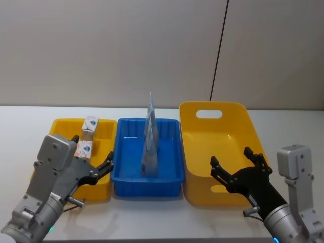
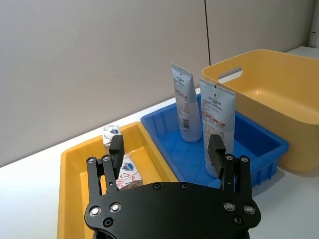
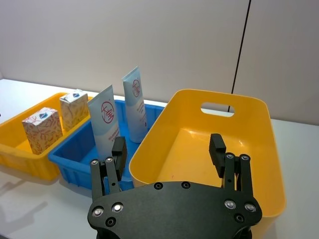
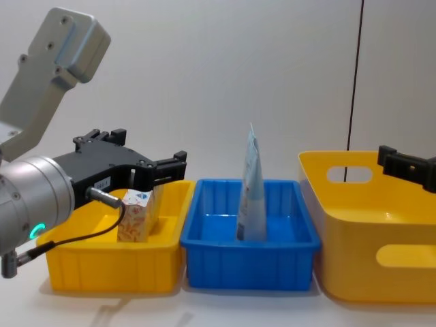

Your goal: Bimanual collaborative sorting of washing and personal care products

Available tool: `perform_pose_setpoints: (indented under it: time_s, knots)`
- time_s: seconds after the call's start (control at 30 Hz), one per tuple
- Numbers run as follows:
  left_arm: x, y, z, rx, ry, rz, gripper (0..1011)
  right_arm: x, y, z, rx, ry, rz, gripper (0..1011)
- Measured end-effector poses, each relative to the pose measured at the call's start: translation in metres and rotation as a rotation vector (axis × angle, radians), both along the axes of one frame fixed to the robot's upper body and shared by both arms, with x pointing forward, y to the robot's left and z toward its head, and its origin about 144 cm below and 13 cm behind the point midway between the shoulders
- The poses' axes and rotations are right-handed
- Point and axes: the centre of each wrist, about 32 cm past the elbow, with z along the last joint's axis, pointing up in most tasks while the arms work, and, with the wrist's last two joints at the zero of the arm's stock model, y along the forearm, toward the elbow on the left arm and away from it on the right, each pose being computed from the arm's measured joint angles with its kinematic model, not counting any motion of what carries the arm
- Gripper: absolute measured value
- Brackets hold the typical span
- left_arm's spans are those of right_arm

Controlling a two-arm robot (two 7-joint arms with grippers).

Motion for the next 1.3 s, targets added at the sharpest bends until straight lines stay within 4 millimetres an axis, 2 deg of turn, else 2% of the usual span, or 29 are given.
perform_pose_setpoints:
  time_s: [1.3]
  knots:
    - [0.0000, 0.0000, 0.0000, 0.000, 0.000, 0.000, 1001, 0.0000, 0.0000, 0.0000, 0.000, 0.000, 0.000, 1000]
